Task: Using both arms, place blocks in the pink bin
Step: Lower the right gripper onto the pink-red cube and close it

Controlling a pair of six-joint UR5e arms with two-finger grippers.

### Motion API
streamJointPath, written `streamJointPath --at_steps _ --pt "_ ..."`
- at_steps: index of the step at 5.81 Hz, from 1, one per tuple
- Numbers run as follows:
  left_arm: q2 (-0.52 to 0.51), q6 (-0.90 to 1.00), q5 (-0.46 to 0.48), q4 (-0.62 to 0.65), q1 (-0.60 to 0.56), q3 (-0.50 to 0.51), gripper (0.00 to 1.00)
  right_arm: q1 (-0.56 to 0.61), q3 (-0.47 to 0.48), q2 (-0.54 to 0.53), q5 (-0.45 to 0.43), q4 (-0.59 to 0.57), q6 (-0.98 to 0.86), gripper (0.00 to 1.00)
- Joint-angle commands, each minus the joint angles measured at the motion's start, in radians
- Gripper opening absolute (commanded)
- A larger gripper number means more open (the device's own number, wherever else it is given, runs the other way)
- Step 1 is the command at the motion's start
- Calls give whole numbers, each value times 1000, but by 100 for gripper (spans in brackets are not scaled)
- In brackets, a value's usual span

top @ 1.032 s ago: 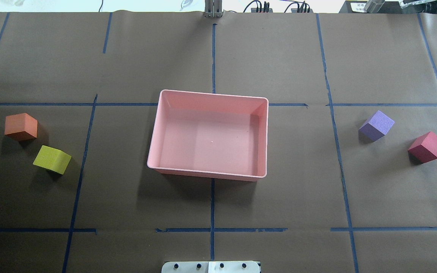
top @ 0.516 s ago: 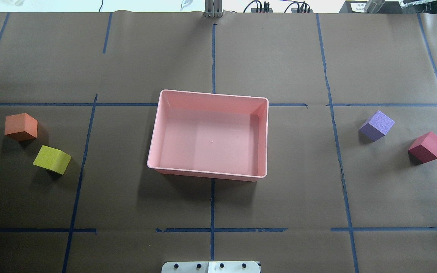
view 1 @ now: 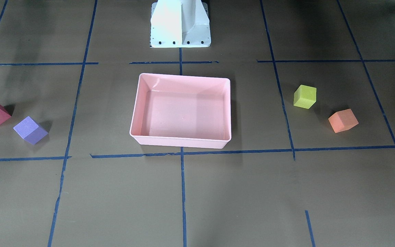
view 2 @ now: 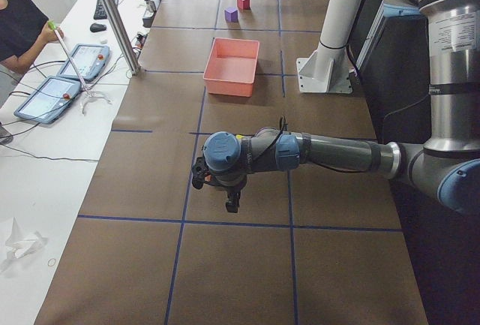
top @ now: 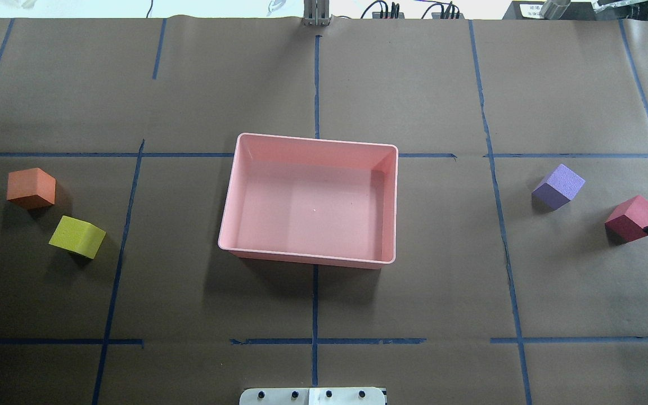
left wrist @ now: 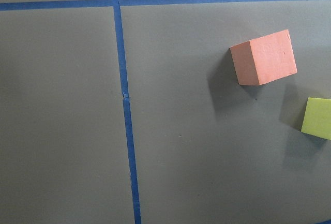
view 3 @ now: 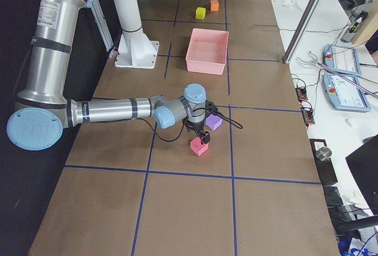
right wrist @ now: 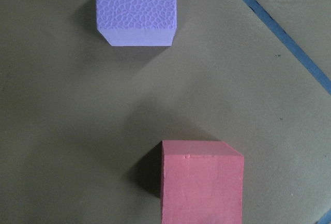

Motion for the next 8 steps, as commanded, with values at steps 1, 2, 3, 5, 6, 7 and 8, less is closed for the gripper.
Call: streamJointPath --at_steps 1,2,3,5,6,7,8 --pt "0 0 0 -2 0 -2 100 -26 -24 26 -33 -1 -12 99" --pt "-1 0 0 -2 0 -3 100 -26 -56 33 -32 2 -15 99" --pt "-1 0 0 -2 0 -6 100 -26 -99 62 -32 2 -15 99" --pt "-1 0 0 -2 0 -12 100 -29 -153 69 -18 2 -9 99" --pt "0 -2 0 -2 -1 -21 100 -40 -156 75 -19 3 0 76" --pt "0 -2 0 -2 -1 -26 100 -50 -156 75 -21 3 -1 24" --pt "0 -2 0 -2 -1 -26 100 -51 -145 75 -12 3 2 0"
